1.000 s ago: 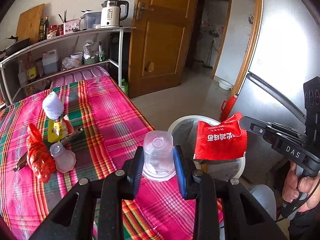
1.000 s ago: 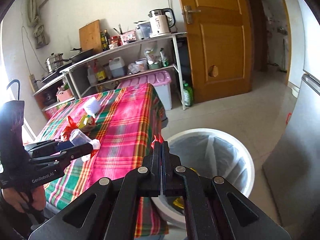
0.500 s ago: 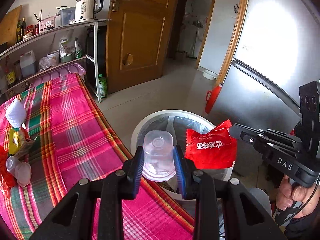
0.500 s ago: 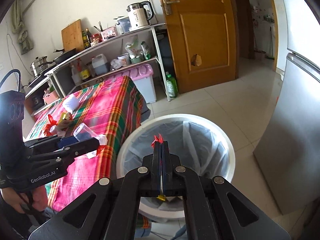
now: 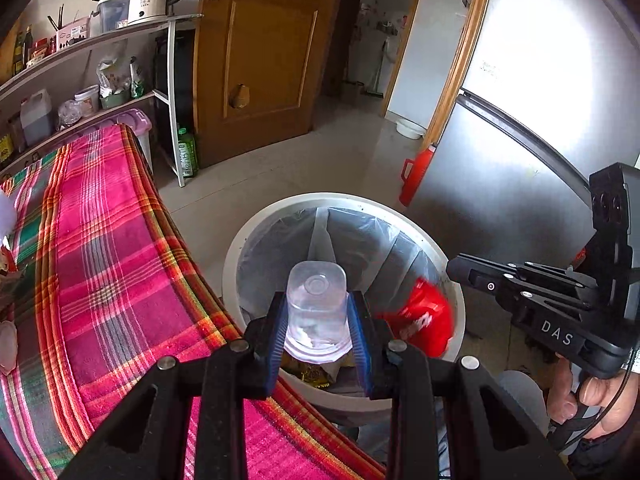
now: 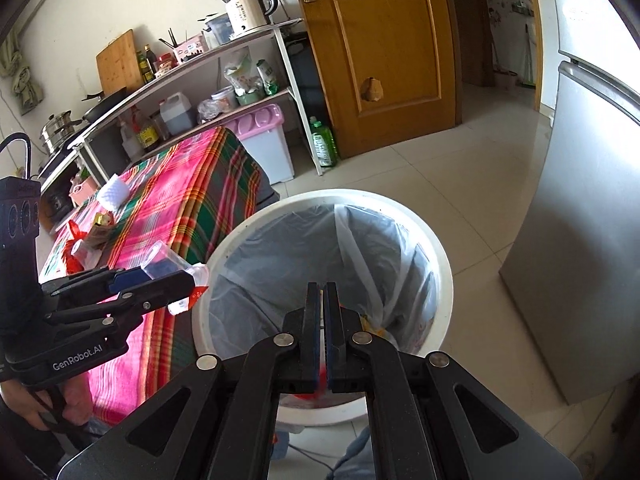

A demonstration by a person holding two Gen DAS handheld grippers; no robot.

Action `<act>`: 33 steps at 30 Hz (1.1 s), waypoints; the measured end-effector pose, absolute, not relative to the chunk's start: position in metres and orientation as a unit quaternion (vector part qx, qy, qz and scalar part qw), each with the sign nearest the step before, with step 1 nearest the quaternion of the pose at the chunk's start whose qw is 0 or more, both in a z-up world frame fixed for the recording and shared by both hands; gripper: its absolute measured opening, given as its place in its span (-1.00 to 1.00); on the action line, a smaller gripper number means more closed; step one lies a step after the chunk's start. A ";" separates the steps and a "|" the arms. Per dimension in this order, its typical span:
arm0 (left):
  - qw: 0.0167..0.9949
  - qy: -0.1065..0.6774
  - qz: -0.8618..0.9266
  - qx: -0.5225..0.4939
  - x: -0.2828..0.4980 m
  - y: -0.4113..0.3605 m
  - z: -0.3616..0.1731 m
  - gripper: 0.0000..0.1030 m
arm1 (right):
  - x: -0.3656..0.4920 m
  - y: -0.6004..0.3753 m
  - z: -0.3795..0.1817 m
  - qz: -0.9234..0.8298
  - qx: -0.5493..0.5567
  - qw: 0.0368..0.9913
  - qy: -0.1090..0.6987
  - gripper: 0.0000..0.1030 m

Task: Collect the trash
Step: 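Open both tools to drop the cup and red bag into the bin, then move both tools back over the table to the orange plastic bag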

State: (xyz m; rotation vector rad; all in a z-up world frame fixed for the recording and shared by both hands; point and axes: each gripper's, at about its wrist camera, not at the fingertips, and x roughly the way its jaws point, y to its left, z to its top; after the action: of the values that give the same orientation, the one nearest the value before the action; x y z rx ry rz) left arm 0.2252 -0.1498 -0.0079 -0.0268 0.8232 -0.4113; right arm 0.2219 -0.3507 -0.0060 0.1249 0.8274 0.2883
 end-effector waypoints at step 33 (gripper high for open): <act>0.922 0.348 -0.161 -0.048 0.168 -0.079 0.022 -0.24 | 0.180 -0.301 0.037 0.191 0.048 0.914 0.355 -0.51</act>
State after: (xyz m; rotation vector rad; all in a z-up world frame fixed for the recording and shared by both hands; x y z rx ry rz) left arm 0.1677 -0.0793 0.0225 -0.0985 0.7147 -0.3307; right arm 0.1803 -0.3012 0.0367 0.0998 0.7303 0.3941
